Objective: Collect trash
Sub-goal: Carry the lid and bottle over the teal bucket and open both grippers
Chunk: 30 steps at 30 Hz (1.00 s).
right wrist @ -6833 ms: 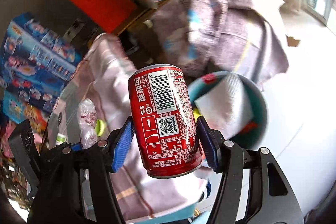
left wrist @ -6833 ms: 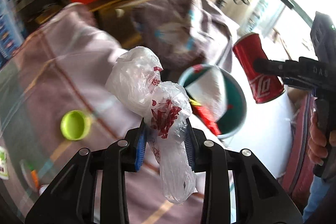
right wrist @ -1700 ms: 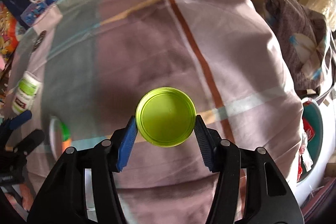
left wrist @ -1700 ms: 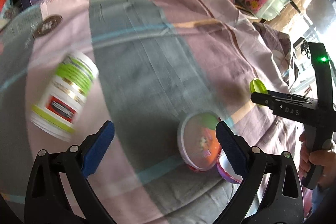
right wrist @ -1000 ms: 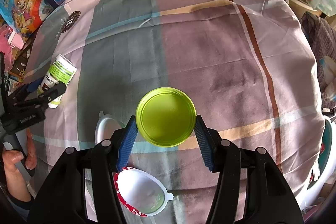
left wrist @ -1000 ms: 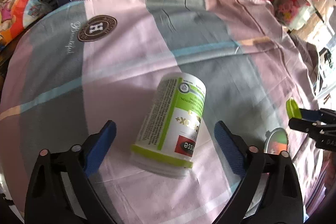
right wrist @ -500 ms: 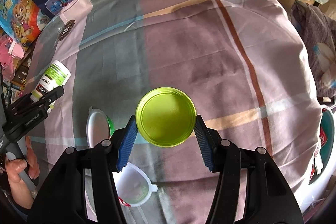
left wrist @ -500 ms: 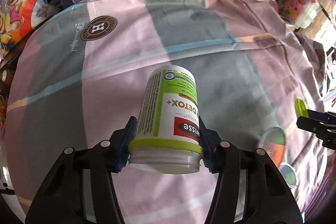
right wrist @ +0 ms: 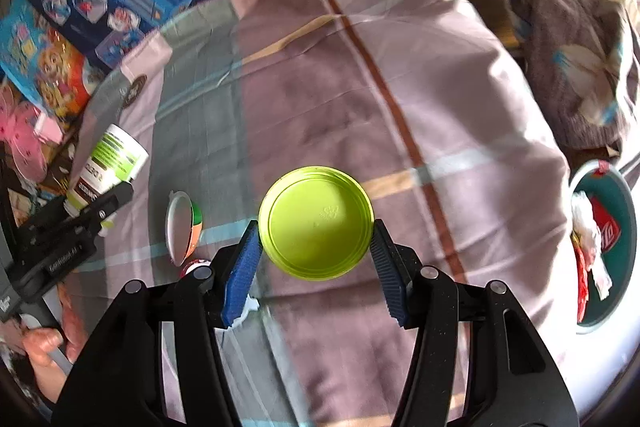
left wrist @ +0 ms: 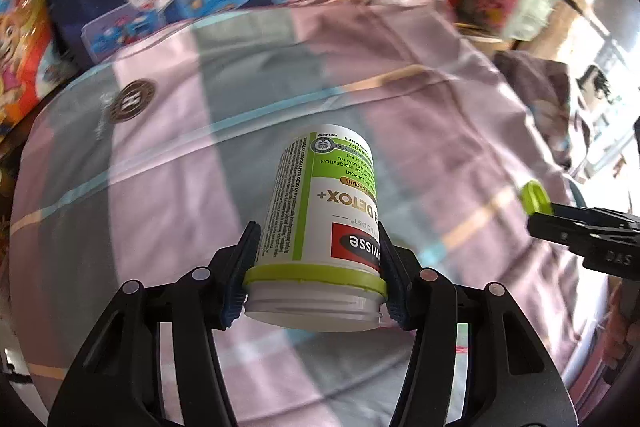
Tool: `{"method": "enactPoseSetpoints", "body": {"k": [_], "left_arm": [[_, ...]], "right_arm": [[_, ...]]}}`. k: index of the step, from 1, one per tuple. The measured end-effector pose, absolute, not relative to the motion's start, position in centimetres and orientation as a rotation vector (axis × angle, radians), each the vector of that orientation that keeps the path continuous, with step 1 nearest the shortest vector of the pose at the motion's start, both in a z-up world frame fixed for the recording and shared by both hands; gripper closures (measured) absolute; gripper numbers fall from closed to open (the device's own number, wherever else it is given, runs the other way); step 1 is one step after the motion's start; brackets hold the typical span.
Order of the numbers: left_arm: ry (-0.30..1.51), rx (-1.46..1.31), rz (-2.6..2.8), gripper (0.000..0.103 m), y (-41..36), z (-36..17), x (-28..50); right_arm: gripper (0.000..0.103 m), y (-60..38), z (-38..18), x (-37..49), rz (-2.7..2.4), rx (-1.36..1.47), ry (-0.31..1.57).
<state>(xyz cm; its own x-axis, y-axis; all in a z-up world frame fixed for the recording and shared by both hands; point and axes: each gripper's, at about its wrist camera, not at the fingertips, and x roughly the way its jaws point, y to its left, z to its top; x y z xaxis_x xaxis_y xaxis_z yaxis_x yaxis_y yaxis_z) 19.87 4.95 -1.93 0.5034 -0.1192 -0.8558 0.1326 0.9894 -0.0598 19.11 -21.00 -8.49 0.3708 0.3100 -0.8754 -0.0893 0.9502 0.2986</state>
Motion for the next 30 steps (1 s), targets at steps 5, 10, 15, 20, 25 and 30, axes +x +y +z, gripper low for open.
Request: {"method": "enactPoseSetpoints", "body": {"k": [5,10,15,20,25,30], "left_arm": [[1.012,0.042,-0.231,0.047,0.4,-0.7,19.0],[1.003,0.068,-0.305,0.047,-4.4,0.3,18.2],[0.999,0.112,-0.391,0.047,-10.1,0.9,17.4],[1.011,0.162,-0.472,0.047,-16.6,0.8,17.3],[1.032,0.198,-0.554,0.047,-23.6,-0.1,17.3],[1.068,0.259,-0.624,0.047,-29.6,-2.0,17.4]], "right_arm": [[0.05,-24.7,-7.1,17.6,0.232,0.275,1.12],[0.05,-28.9,-5.8,16.0,0.193,0.317,1.072],[0.05,-34.7,-4.9,14.2,0.126,0.377,1.02],[0.05,-41.7,-4.9,12.4,0.037,0.428,0.989],[0.05,-48.3,-5.7,10.7,-0.056,0.486,0.974],[0.05,-53.5,-7.2,9.5,-0.133,0.547,0.979]]}}
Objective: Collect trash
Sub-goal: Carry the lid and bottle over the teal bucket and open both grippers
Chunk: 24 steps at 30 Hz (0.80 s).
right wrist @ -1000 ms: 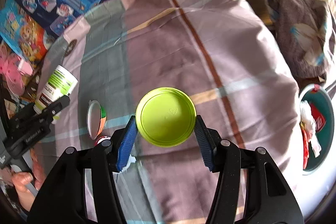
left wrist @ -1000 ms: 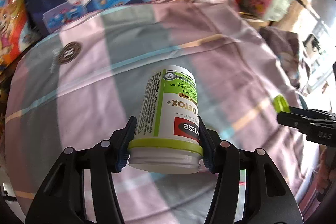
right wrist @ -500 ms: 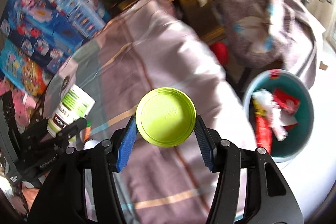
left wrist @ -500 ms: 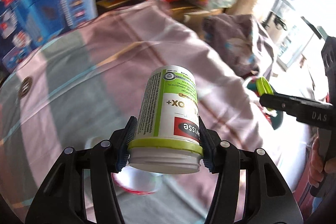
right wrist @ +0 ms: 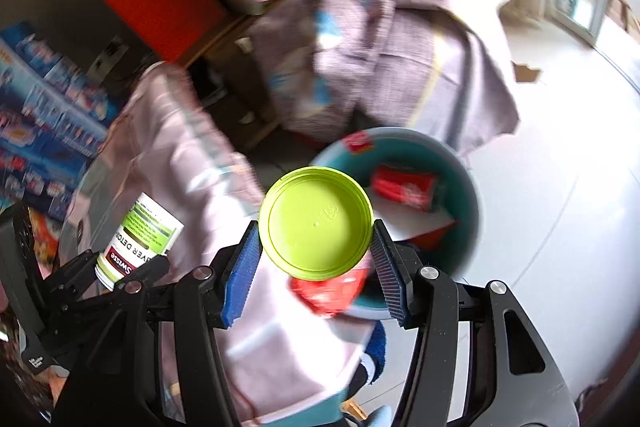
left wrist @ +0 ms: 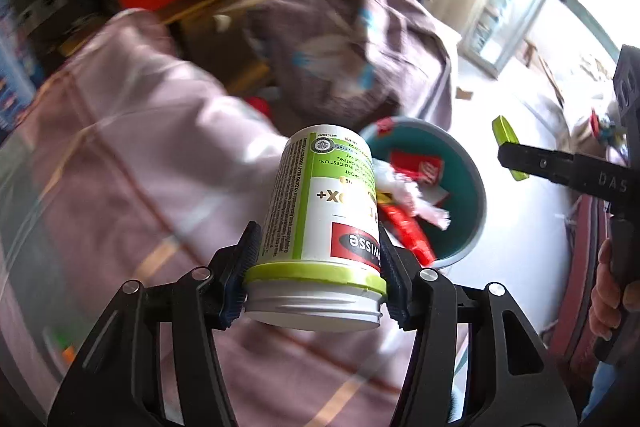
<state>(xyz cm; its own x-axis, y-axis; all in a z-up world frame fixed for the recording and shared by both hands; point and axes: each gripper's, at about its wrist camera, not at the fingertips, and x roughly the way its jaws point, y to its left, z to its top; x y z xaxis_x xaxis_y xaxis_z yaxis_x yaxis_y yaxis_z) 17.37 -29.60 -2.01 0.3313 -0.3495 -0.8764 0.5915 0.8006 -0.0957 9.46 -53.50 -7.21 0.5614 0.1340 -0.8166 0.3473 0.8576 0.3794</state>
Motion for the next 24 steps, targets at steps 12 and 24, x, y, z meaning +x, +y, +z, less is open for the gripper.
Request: {"method": "enactPoseSetpoints", "body": {"k": [12,24], "left_arm": [[1.168,0.329,-0.717,0.047,-38.0,-7.6,19.5],[1.225,0.348,-0.784,0.03,-41.9,-11.1,20.5]], "right_arm": [[0.05,-58.5,-11.5,11.1,-0.198,0.604,1.056],[0.05,-59.4,-13.4,13.6,-0.208,0.612,1.102]]}}
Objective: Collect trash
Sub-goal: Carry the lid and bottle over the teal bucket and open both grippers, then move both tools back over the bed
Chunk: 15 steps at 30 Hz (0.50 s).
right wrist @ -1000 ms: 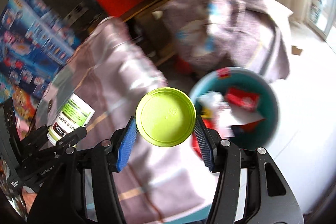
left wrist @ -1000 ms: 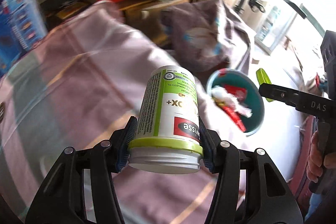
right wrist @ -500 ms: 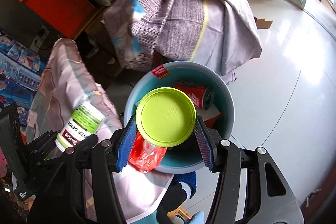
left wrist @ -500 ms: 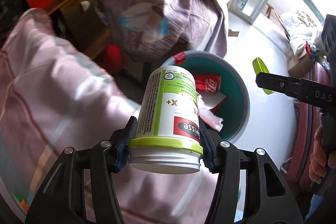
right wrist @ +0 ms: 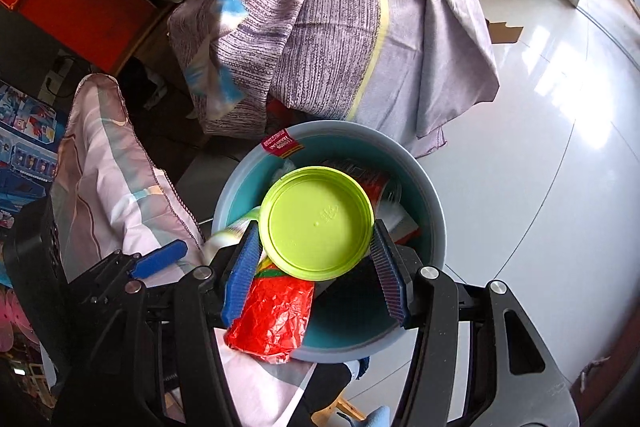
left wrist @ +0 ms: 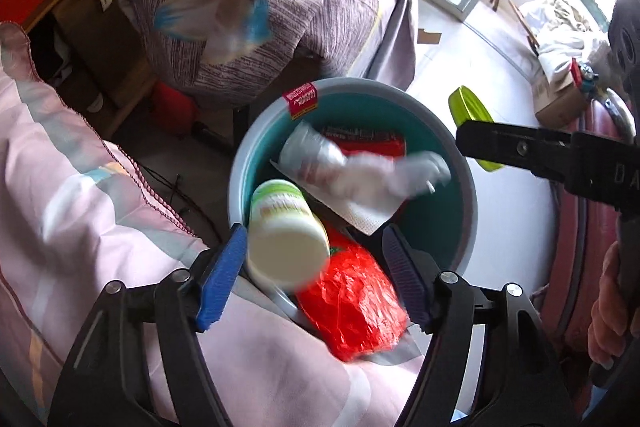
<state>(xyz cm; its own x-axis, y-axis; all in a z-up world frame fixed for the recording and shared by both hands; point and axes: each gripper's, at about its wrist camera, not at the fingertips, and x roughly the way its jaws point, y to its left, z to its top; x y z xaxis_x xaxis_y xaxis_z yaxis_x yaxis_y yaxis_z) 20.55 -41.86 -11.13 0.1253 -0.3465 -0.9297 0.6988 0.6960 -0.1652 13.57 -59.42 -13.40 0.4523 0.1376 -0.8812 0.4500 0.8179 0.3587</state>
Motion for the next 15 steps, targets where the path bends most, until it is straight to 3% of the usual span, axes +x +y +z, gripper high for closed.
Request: {"method": "enactPoseSetpoints", "body": {"k": [10,15], "left_arm": [[1.229,0.298,-0.779,0.024,-39.7,-10.4,20.3],[1.209,0.287,-0.783,0.015,-38.8,-9.7,19.8]], "right_arm": [[0.05,-58.1,-14.5,15.5,-0.187,0.591,1.14],[0.049,-57.3,-14.4,16.3,-0.168,0.58,1.142]]}}
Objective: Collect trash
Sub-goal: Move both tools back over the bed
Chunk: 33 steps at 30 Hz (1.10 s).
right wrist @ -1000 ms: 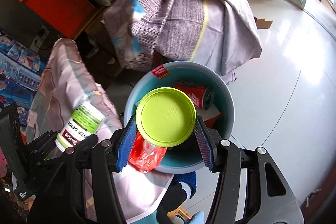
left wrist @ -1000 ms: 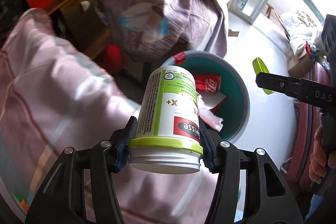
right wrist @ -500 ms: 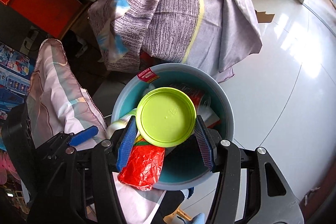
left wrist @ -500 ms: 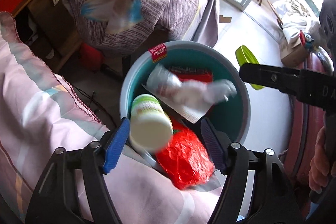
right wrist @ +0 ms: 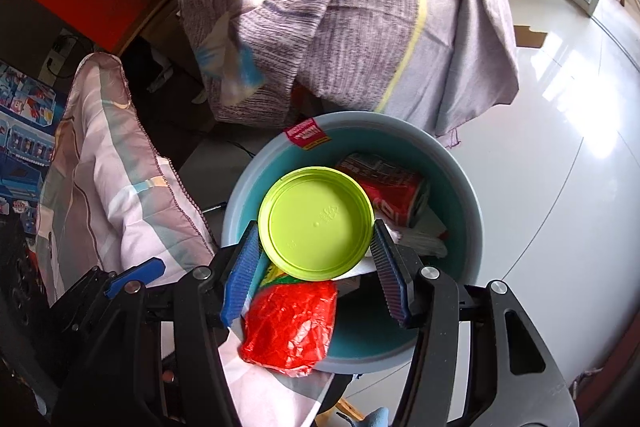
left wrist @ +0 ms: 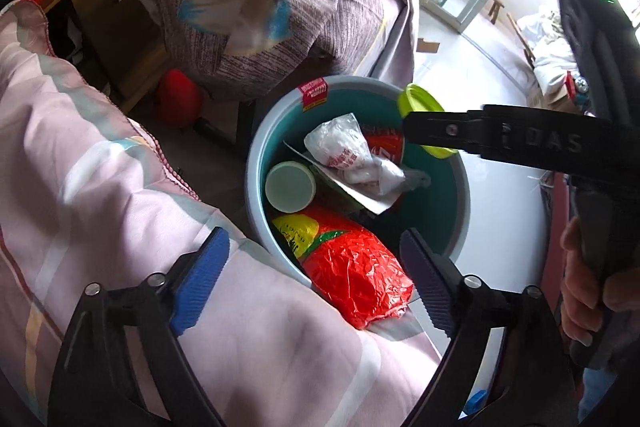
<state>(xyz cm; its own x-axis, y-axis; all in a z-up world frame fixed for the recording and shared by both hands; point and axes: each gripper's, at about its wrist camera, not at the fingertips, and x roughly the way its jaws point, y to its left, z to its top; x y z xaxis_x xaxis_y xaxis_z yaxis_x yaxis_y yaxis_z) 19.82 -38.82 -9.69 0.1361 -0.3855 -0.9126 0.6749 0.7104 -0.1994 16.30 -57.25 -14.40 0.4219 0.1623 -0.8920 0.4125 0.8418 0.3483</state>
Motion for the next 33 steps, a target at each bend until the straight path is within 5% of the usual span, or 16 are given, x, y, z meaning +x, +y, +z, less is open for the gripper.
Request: {"method": "enactPoseSetpoints", "body": {"k": [9,33], "left_arm": [[1.217,0.255,-0.775,0.014,-37.6,-9.1,19.6],[1.12,0.159,-0.747,0.007,-29.6,-4.2,15.5]], "right_arm": [[0.03,-57.0,-13.9,15.8,-0.195,0.586,1.143],[0.025,-50.4,-9.2,11.1,-0.191,0.511,1.131]]}}
